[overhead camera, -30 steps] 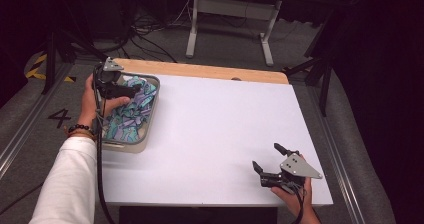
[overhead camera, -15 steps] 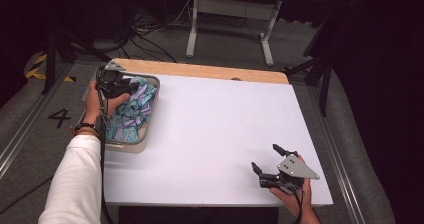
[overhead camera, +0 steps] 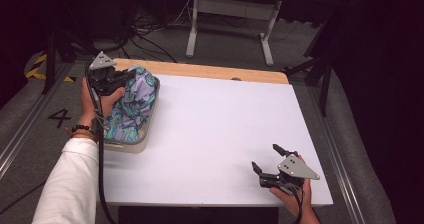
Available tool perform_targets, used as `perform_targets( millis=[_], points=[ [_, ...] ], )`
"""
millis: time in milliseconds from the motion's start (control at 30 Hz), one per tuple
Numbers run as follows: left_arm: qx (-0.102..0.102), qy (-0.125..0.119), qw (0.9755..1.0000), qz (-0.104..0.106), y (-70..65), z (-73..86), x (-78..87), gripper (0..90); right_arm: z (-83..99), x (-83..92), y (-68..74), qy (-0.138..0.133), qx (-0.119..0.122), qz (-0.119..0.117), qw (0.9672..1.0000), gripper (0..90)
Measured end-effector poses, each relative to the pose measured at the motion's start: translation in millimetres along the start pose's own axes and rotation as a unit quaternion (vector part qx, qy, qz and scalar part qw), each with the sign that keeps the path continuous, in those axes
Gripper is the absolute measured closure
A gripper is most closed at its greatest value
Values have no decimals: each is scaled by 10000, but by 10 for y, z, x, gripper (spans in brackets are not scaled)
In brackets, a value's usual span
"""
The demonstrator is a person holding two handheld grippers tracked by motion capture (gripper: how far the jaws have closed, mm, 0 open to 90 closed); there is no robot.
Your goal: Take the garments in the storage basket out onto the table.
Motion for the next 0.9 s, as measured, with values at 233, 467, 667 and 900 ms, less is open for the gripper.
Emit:
perform_targets(
  millis=[233,467,667,900],
  points=[
    [-42,-438,9990,-25,-112,-156,143,845,-3,0,-8,20,10,56,10000,116],
    [-48,-887,9960,112,-214,-345,308,847,0,0,-31,30,-52,110,9999,122],
    [-116,-1297,9912,236,-353,-560,463,847,3,4,-43,22,-92,116,9999,125],
    [-201,-1490,9879,376,-512,-717,535,848,-2,9,-45,20,-86,124,9999,125]
  ],
)
Point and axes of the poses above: each handheld gripper's, and its own axes: x roughly backward along the jaws, z roughly out of its underside, y roughly to its left, the point moved 2 cm from there along -x, roughly forward along the jaws, and after that the axes turned 3 degrees about y, right-handed, at the moved point
